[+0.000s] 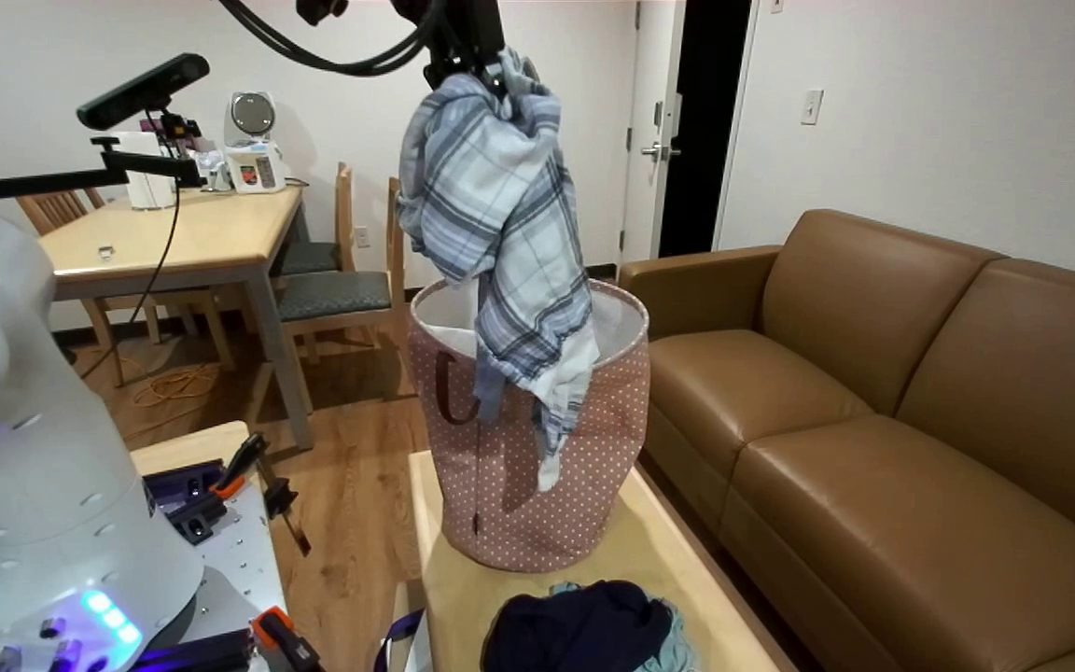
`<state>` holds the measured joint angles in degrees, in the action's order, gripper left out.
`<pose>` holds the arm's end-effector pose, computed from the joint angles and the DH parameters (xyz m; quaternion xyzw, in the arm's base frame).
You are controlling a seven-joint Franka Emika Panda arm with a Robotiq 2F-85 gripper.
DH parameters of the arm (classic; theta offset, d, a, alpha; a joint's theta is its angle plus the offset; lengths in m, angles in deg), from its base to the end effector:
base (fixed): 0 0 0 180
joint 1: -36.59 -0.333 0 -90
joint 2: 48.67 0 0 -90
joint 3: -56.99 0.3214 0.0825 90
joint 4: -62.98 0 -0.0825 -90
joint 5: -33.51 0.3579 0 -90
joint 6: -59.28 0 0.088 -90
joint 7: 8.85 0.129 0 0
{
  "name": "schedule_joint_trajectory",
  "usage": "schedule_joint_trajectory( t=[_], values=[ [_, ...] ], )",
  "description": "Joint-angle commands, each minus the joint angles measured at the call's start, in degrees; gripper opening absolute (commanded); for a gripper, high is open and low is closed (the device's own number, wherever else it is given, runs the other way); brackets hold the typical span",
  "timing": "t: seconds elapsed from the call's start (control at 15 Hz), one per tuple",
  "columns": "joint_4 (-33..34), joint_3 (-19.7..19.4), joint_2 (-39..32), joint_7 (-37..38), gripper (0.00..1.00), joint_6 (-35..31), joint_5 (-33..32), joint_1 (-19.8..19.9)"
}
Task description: Pick up the clothe and put it in the bag
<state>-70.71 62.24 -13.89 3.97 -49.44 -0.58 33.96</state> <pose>0.3646 0.0041 0.5756 0.9474 0.0239 0.1309 0.2912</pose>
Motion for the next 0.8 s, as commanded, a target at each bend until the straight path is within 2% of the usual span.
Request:
schedule_joint_trajectory(
  t=[0.0,0.2,0.6,0.73],
  values=[
    [-0.15,0.70,0.02,-0.44,0.07,-0.19,0.54,1.05],
    [2.91,2.62,-1.36,-1.22,0.06,2.38,-0.34,0.90],
    [15.54,12.95,-3.92,-1.27,0.06,9.77,-6.06,-1.01],
    [18.81,15.68,-4.55,-1.02,0.06,10.19,-9.74,-1.92]
  ],
)
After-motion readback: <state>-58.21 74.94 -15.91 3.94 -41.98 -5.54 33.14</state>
